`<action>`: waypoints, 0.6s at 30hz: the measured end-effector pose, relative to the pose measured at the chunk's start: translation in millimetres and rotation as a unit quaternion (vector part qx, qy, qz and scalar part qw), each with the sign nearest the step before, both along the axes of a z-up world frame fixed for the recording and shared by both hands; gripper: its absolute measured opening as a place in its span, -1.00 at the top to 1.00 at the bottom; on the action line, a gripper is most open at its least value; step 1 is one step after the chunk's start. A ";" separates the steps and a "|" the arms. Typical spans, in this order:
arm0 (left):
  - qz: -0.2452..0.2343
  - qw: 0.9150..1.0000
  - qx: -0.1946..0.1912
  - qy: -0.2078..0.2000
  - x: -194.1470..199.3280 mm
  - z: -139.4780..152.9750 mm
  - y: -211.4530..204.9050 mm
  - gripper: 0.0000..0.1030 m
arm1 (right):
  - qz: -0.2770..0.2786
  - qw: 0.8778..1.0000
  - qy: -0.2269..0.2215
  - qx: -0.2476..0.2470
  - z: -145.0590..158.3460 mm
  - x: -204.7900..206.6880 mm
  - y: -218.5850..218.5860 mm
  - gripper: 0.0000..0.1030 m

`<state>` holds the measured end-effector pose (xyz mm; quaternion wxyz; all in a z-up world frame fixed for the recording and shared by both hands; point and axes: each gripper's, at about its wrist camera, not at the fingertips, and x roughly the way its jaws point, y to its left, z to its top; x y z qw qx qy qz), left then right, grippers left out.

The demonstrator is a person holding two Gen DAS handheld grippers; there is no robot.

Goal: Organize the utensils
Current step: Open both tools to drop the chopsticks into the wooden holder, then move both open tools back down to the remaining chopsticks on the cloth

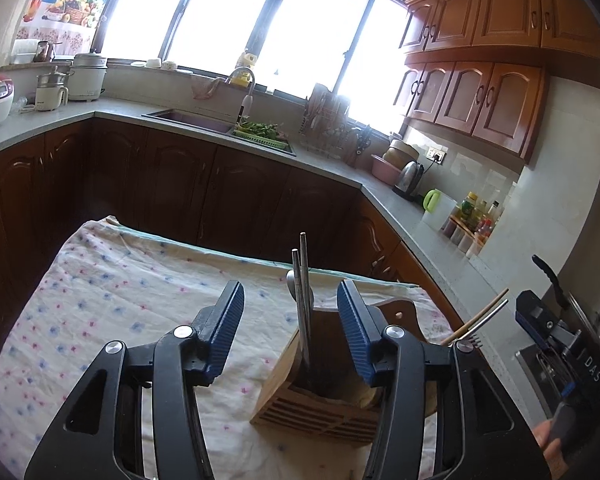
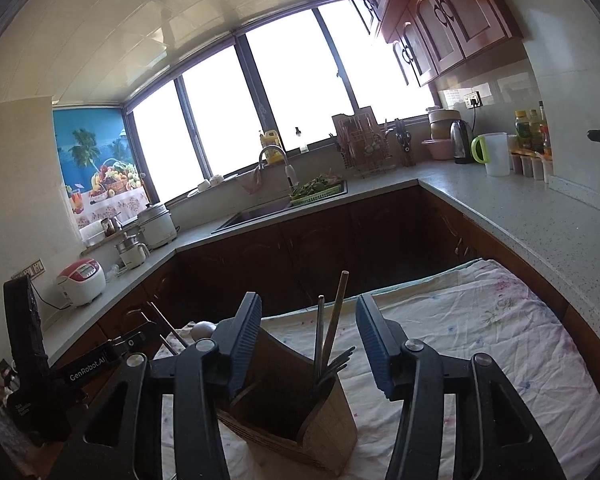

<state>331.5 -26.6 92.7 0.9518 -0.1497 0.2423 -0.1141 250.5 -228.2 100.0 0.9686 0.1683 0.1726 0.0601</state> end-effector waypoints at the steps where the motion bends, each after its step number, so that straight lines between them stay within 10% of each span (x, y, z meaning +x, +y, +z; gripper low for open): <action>1: -0.002 1.000 -0.002 0.002 -2.4 1.3 1.8 -0.01 | -0.001 1.000 -0.004 0.006 2.5 -4.1 -2.2 -0.17; 5: 0.008 1.000 -0.004 -0.005 -21.1 6.7 12.6 -0.56 | -0.005 0.999 -0.027 0.025 10.6 -24.0 -10.0 -0.97; 18: 0.009 0.999 -0.003 0.036 -92.3 -10.8 39.9 -0.71 | 0.005 0.999 0.006 0.033 -7.7 -80.7 -16.4 -1.00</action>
